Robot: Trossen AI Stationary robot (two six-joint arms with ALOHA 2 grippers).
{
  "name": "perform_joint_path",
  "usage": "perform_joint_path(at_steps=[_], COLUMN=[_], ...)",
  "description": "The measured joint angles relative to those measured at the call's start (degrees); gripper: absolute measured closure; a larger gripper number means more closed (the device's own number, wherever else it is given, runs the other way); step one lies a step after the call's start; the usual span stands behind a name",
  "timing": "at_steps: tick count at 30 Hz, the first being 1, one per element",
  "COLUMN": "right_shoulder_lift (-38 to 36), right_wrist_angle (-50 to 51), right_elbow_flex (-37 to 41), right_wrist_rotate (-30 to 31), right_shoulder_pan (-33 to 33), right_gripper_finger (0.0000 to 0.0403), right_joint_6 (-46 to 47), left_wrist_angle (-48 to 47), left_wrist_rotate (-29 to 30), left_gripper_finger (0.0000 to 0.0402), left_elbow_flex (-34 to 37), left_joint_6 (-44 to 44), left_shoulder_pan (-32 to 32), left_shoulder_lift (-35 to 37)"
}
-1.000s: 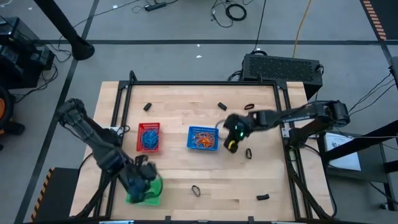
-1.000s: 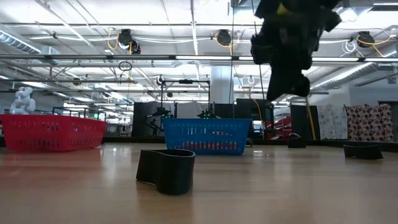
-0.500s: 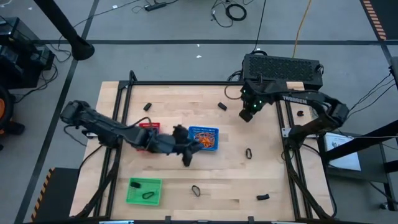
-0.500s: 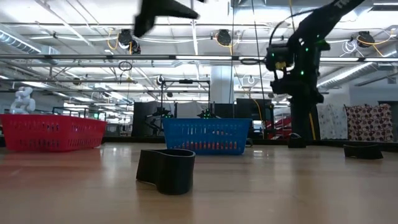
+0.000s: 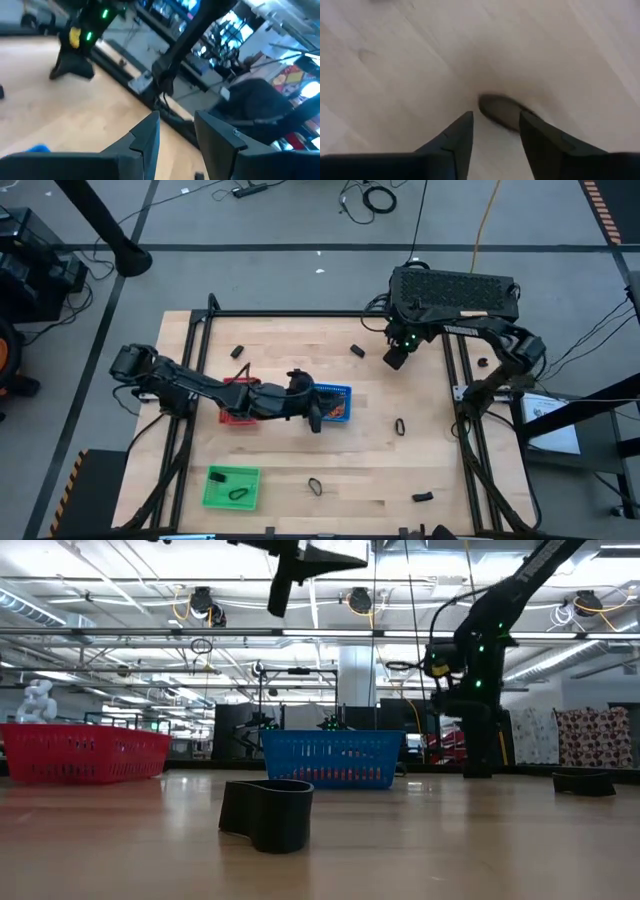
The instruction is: Sort rubber bands into baskets
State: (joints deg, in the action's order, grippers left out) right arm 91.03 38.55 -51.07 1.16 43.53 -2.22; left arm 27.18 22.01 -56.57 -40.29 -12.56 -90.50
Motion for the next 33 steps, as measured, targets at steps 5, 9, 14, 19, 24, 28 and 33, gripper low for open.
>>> perform_joint_path(at_steps=[5,9,14,19,24,28,33], right_shoulder_lift=[5.58,7.09,3.86,-4.09,-13.45,-19.32,-22.17], right_wrist_angle=[-2.05,-1.89,-2.38,-1.04,-6.44,-15.24,-31.12], right_elbow_flex=[-0.11,-0.22,0.21,0.22,0.22,0.20,0.11], right_wrist_rotate=[-4.18,-4.16,-4.64,-12.92,-25.19,-26.88,-25.36], right_shoulder_pan=[0.72,0.79,0.44,-2.98,-11.48,-20.39,-30.02], right_gripper_finger=[0.0241,0.0290,0.0391,0.0400,0.0401,0.0402,0.0402], right_joint_6=[1.89,3.80,5.11,9.27,18.19,27.13,37.70], left_wrist_angle=[9.30,19.31,29.19,31.06,29.42,27.34,27.73], left_wrist_rotate=[12.66,13.06,11.39,13.55,10.73,10.33,9.37], left_gripper_finger=[0.0272,0.0272,0.0272,0.0272,0.0272,0.0272,0.0272], left_elbow_flex=[2.53,8.39,15.18,19.85,19.55,18.42,16.80], left_joint_6=[2.17,1.76,-4.03,-8.60,-5.82,-1.28,8.29], left_shoulder_pan=[-3.76,-5.51,-4.16,-1.82,-1.66,-1.71,-1.68], left_shoulder_lift=[0.01,0.15,0.43,0.39,0.37,0.35,-0.01])
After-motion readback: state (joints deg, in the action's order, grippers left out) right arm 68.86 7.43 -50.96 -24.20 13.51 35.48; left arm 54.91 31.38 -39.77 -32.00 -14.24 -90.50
